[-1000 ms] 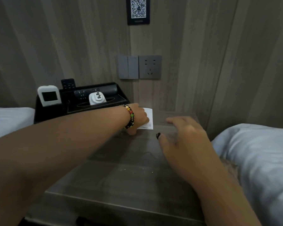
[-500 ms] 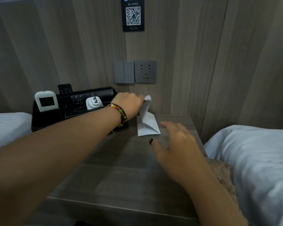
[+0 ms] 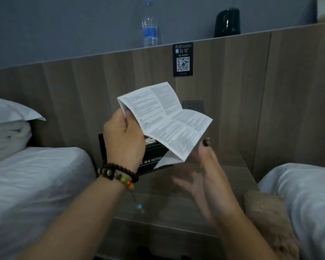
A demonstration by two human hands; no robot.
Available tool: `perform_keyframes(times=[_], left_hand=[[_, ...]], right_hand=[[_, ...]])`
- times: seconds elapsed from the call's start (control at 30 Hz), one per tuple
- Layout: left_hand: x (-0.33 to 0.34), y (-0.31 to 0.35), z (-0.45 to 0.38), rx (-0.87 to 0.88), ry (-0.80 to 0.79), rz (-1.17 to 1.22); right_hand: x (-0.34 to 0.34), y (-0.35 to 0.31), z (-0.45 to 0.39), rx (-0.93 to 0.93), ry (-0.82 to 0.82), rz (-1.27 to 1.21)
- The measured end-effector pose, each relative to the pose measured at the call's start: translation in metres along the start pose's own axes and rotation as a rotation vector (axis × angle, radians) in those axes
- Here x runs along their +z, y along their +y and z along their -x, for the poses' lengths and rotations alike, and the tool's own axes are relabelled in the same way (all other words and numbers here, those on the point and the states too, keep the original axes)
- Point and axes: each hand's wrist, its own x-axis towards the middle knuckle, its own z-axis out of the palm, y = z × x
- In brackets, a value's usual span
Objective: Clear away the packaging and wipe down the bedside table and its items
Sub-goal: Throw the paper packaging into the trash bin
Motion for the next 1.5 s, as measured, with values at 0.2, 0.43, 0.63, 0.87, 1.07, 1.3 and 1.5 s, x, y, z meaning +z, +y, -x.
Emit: perform_keyframes(times=[0.2,0.43,0.63,0.87,1.07,1.3,1.5], left_hand=[[-0.074,0.004,0.078,-0.055,-0.062,0.054],[-0.146,-0.026,0.112,-0.471,-0.559,0.849],[-0.170,-0.038,0.115,-0.795,-0.824,1.092],[-0.144,-0.022,0.147,-0.611,-0.451,0.611],[-0.160,-0.024,0.165,-0.530,-0.423,0.387],[-0.206,-0.048,0.167,-0.607,-0.373,0.403],[-0.262,-0.087,0.165,-0.534,-0.208,0.050]], right_hand=[[0.033,-0.001,0.039,0.209,-0.183,-0.223],[0.042,0.007,0.060,0.158,-0.133,0.046],[0.051,-0.009,0.068,0.156,-0.316,0.347],[0.103,0.042,0.089,-0.074,-0.136,0.394],[0.125,0.085,0.103,-0.157,-0.118,0.359],[0.126,0.090,0.082,-0.157,-0.115,0.420],[0.144,0.118,0.082,0.168,-0.258,0.345]])
